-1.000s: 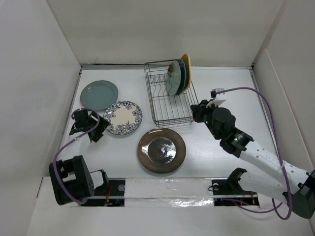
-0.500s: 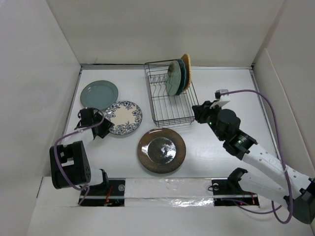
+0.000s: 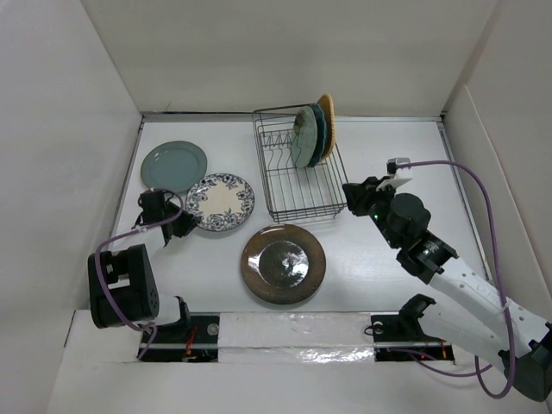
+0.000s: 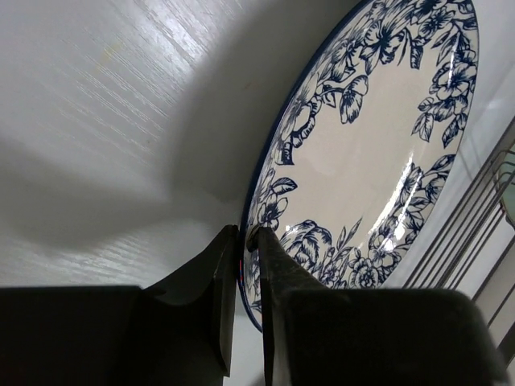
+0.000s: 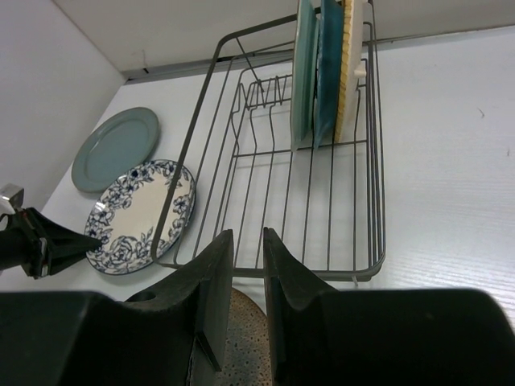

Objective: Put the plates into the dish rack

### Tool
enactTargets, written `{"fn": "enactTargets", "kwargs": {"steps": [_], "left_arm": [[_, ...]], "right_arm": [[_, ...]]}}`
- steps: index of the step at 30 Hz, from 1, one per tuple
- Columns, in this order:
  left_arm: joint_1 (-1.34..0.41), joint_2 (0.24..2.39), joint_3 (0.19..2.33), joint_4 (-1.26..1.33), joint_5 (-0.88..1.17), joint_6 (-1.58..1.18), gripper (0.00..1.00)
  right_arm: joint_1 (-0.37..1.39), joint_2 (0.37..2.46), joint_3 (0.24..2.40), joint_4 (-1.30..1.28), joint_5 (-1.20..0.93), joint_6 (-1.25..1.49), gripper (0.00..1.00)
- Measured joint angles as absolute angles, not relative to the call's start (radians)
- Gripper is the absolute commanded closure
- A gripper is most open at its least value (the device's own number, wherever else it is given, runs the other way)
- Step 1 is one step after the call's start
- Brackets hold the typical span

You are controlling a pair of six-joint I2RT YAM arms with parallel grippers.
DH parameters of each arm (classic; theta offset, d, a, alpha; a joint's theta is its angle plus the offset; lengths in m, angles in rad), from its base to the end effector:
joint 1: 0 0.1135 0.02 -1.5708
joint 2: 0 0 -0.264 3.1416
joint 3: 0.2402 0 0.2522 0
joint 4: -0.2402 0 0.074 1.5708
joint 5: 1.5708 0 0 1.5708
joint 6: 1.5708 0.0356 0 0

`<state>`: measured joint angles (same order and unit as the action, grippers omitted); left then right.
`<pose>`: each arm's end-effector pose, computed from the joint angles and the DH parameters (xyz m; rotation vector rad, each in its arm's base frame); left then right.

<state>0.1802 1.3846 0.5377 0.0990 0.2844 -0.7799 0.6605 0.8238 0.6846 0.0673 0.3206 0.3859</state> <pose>0.2552 0.0363 0.1556 -0.9598 2.1629 -0.6274 0.1641 0.1133 0.3249 0.0201 1.6662 0.5354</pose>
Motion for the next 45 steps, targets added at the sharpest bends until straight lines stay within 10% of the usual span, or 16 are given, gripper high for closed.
{"fn": "enactTargets", "kwargs": {"steps": [16,31,45], "left_arm": [[0.163,0.959,0.577,-0.141,0.244,-0.645,1.00],[0.163,0.861,0.750,-0.168,0.223,-0.642,1.00],[0.121,0.881,0.789,0.134,0.499,-0.830,1.00]], "right_arm": [[0.661,0.871,0.697,0.060,0.272,0.397,0.70],[0.715,1.072,0.946,0.037,0.112,0.382,0.18],[0.704,1.491,1.221,0.130,-0.092,0.453,0.05]]}}
